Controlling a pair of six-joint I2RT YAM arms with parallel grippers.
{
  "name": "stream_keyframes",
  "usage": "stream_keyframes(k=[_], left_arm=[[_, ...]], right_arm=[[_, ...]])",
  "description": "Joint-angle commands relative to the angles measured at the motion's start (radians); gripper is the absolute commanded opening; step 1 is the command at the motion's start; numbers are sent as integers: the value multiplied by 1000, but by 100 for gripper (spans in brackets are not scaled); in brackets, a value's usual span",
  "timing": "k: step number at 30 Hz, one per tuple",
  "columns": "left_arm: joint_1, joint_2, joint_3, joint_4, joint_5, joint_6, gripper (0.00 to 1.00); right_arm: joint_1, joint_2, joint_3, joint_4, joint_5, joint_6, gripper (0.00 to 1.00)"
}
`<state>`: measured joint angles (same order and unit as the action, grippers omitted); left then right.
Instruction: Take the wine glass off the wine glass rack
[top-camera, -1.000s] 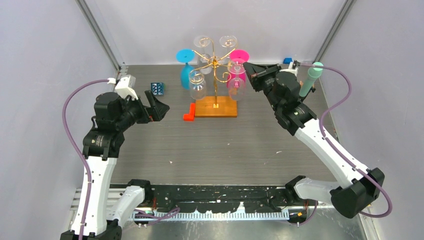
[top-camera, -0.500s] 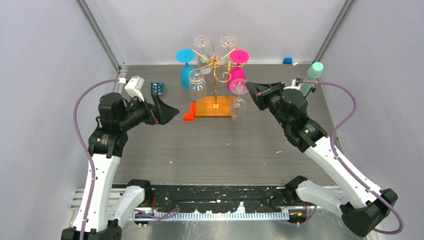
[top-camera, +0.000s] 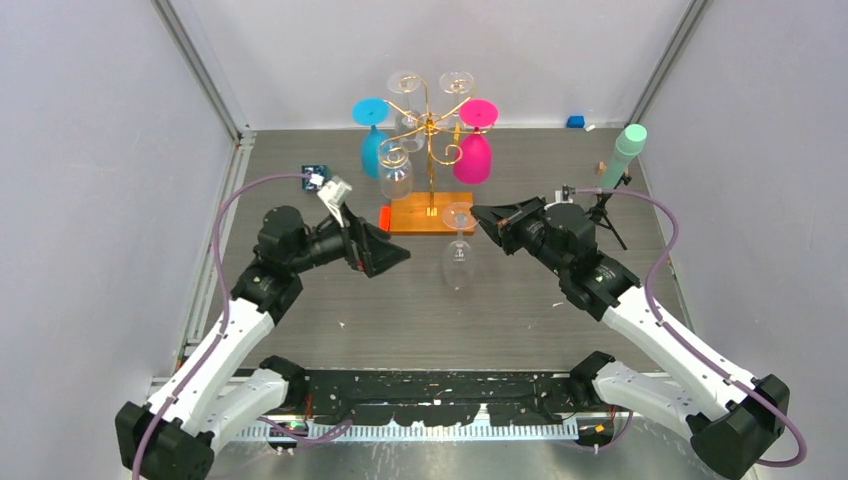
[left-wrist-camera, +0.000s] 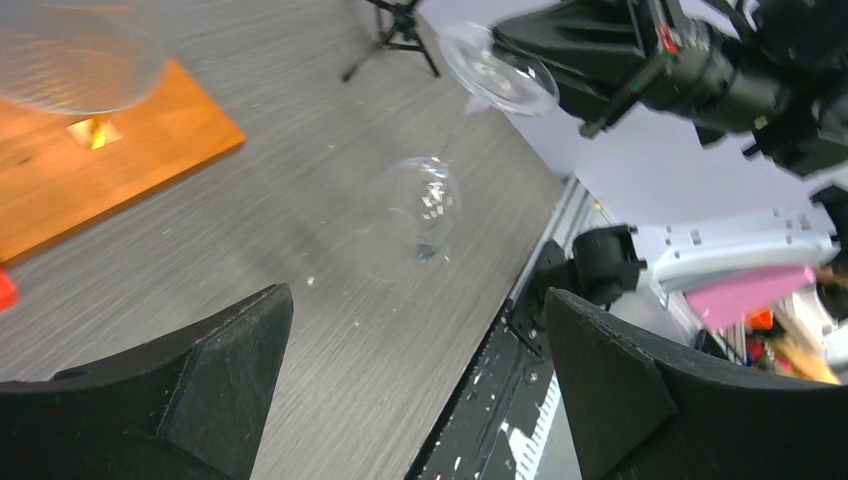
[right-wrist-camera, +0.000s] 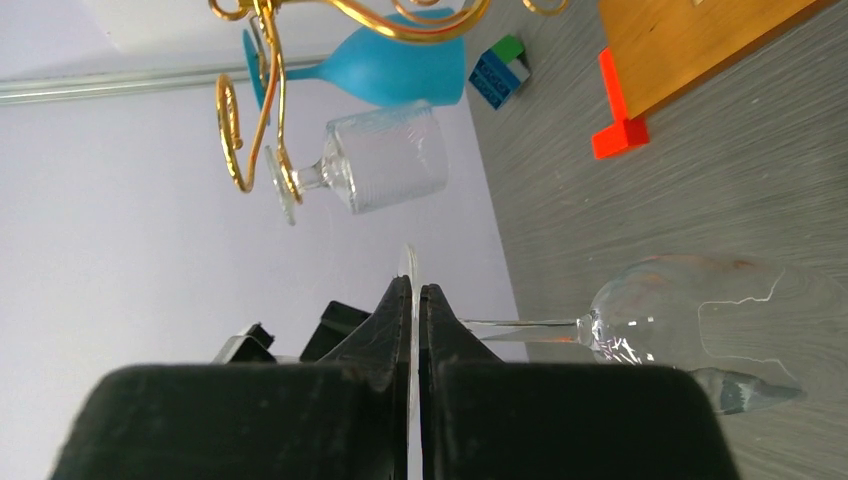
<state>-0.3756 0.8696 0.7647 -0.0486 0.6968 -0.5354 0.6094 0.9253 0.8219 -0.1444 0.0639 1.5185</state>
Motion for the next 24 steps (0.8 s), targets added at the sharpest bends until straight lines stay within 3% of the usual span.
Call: stream_keyframes(k=[1,12,17,20,24], left_arm=[[-104,28,-60,350,-5,87,99],[-207,254,-110,786,-8,186,92],[-233,300,-108,833,2,181,84],[-235,307,-125,878,-8,157,76],[-234,315,-130,890,-19,135,58]], right_arm=[[20,-5,34,136,-114,88,0],[45,44,34,229,-182,100,0],[47,52,31,249,-185,112,0],[47,62,34,263,-193,119,0],[47,77,35,279,-205,129,0]])
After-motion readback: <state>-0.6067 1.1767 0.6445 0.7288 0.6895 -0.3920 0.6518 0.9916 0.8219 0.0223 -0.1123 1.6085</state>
